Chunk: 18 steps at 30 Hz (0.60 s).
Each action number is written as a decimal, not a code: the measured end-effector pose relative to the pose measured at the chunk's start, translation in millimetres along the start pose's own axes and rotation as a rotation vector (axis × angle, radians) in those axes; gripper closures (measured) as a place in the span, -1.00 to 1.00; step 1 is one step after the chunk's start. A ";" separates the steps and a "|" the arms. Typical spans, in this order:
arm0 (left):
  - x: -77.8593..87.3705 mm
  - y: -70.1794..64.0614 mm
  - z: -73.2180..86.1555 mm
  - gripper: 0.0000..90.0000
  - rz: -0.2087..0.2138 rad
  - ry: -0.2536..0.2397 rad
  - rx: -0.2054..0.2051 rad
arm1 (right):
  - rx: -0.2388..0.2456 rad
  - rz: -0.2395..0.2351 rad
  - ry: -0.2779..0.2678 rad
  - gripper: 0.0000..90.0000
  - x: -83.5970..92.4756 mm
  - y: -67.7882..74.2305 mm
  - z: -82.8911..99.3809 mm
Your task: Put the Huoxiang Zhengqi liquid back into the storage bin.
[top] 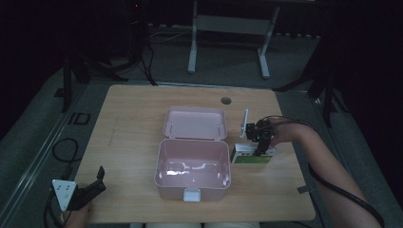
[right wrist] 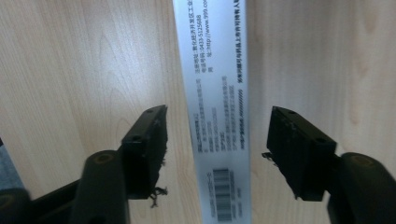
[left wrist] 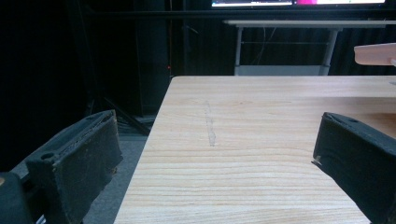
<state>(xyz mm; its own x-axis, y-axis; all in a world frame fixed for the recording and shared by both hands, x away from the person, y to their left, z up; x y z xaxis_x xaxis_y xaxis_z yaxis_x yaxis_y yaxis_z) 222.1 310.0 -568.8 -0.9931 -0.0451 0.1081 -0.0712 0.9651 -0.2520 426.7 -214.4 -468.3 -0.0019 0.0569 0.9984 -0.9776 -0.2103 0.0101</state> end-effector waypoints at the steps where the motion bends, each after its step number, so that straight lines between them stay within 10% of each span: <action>1: 0.1 0.0 0.0 -0.97 -0.001 0.000 -0.001 | 0.002 -0.001 0.004 -0.12 -2.5 -1.2 -0.5; 18: -0.2 0.0 -0.1 -0.97 0.000 0.003 -0.002 | -0.001 -0.040 0.009 0.38 -12.9 -1.7 -6.6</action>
<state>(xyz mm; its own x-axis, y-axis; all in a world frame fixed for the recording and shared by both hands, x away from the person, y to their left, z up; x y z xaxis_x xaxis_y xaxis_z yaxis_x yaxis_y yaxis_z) 222.3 310.0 -568.7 -0.9928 -0.0447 0.1112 -0.0715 0.9655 -0.2502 427.0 -208.3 -481.5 0.0347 0.0744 0.9966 -0.9772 -0.2067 0.0494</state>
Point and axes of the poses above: each handheld gripper's, and its own axes: x roughly backward along the jaws, z roughly out of its underside, y roughly to its left, the point moved 3 cm from there along -x, roughly forward along the jaws, and after that the axes turned 15 degrees about x, right-handed, at the moved point
